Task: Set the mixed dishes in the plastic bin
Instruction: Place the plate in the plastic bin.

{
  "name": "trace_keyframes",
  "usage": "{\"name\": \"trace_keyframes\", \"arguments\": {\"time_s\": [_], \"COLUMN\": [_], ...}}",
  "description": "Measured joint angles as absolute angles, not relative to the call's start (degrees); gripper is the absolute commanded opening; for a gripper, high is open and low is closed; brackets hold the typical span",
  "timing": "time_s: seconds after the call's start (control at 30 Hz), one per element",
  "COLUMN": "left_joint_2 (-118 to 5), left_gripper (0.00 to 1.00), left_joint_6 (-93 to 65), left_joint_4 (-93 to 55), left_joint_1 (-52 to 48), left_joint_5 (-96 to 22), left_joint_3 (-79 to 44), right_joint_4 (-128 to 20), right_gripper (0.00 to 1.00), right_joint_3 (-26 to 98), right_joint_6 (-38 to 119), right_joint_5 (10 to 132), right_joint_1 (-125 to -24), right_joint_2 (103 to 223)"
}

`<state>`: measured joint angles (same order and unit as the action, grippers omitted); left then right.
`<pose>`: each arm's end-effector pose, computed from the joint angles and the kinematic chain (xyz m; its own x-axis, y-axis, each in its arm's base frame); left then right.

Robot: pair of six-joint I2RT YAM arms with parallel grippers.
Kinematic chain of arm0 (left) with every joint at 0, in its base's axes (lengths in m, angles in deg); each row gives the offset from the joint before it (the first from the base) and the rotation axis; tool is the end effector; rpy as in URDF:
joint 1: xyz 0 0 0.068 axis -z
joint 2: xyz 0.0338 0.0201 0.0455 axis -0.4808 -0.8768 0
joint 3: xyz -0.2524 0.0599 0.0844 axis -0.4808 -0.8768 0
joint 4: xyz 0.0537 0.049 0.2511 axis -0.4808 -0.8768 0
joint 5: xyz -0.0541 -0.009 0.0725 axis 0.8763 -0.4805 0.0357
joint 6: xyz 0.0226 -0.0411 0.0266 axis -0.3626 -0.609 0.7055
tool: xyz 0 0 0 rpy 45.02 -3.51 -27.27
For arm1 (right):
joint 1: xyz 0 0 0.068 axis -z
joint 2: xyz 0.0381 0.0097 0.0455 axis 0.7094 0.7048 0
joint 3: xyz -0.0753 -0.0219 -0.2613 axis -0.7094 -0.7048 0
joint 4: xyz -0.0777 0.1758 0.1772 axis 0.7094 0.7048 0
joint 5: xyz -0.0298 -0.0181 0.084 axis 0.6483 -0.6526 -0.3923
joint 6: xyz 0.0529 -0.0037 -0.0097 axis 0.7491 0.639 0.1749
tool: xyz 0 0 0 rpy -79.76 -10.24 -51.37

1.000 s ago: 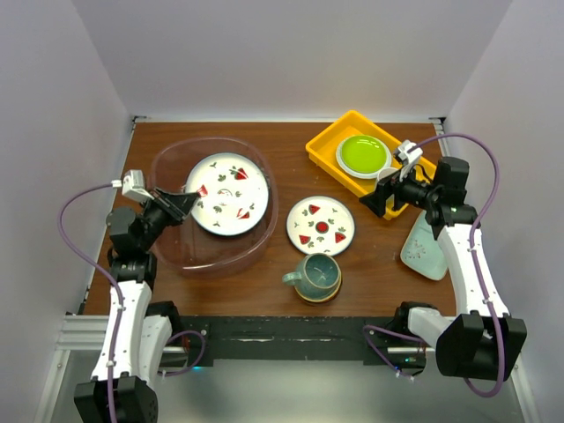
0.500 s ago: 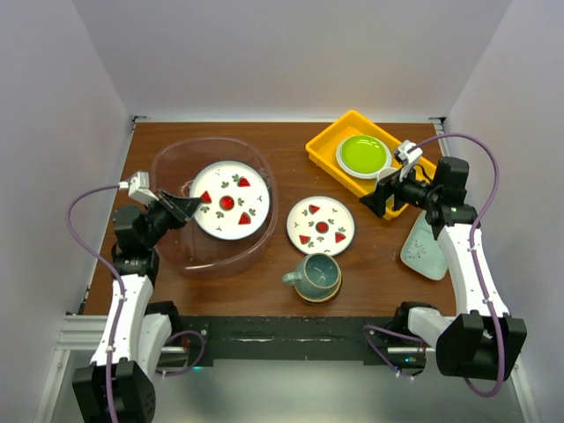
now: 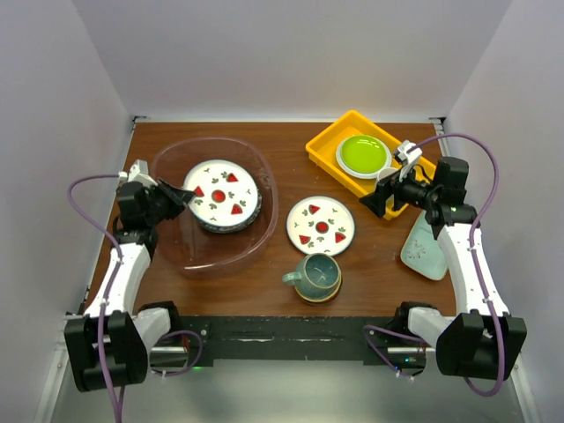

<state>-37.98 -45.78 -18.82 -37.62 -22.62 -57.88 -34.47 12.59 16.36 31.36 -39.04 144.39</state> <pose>0.2203 0.0206 0.2438 -0.4172 -0.7114 -0.5655 -0.1140 0.6583 -0.7441 0.2360 0.0010 0.3138 -0.3110 -0.1704 -0.9350 -0.6873 0.7198 0.0974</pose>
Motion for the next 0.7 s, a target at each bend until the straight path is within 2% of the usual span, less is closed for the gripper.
{"name": "trace_keyframes", "arguments": {"time_s": [0.3,0.7], "left_joint_2": [-49.74,-55.47], "left_gripper": [0.0,0.0], "left_joint_6": [-43.31,-41.51], "left_joint_4": [-27.86,-31.54], "left_joint_1": [-36.24,-31.28], "left_joint_5": [-30.03,-36.21], "left_joint_3": [-45.77,-43.87], "right_joint_4": [-34.12,-33.96], "right_gripper": [0.94,0.94], "right_joint_3": [12.59,12.59], "right_joint_6": [16.21,16.19], "right_joint_5": [31.36,31.36], "right_joint_1": [-39.01,-39.01], "right_joint_2": [144.39,144.39]}}
